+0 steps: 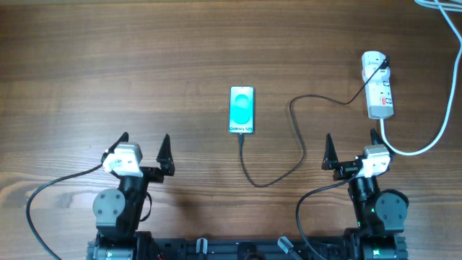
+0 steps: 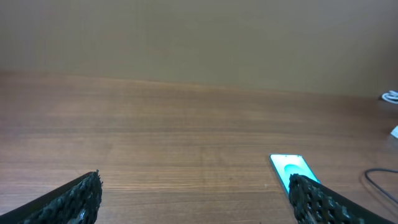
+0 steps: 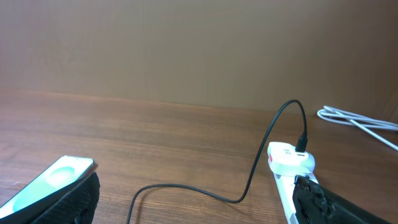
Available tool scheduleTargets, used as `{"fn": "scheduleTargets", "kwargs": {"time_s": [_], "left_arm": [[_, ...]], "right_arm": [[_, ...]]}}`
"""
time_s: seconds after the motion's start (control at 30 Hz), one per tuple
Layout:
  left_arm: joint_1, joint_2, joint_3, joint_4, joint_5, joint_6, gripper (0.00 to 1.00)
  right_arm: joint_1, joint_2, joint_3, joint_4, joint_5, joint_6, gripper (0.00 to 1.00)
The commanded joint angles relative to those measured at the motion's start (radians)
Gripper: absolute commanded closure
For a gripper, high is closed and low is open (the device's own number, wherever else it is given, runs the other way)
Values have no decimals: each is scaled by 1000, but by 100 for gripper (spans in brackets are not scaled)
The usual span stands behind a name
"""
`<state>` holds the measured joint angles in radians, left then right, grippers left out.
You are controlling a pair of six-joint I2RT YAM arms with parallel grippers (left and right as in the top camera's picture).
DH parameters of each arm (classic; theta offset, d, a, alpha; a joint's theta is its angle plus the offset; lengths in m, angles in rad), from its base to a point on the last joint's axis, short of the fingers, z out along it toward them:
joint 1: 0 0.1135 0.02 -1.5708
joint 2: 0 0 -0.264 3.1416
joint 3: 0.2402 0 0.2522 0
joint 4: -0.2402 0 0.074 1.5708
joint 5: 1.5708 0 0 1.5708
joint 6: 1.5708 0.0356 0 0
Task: Plug charger to phone and switch on socket
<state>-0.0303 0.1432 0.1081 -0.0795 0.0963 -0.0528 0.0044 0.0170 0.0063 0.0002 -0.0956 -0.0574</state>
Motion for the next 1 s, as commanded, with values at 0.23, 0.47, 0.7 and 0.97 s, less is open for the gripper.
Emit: {"fn": "scheduleTargets", "kwargs": {"time_s": [0.23,0.47,0.7,0.97], "left_arm": [[8,-118,-103,60,18,19,0],[26,-141,-103,6,-23,19,0],[56,-141,-103,4,-44,21,0],[56,-141,-103,3,-71,180,0]], "right_arm": [[4,-10,-1,2,17,7,0],[4,-10,-1,2,16,7,0],[4,-10,-1,2,17,7,0],[4,-10,-1,2,16,7,0]]}}
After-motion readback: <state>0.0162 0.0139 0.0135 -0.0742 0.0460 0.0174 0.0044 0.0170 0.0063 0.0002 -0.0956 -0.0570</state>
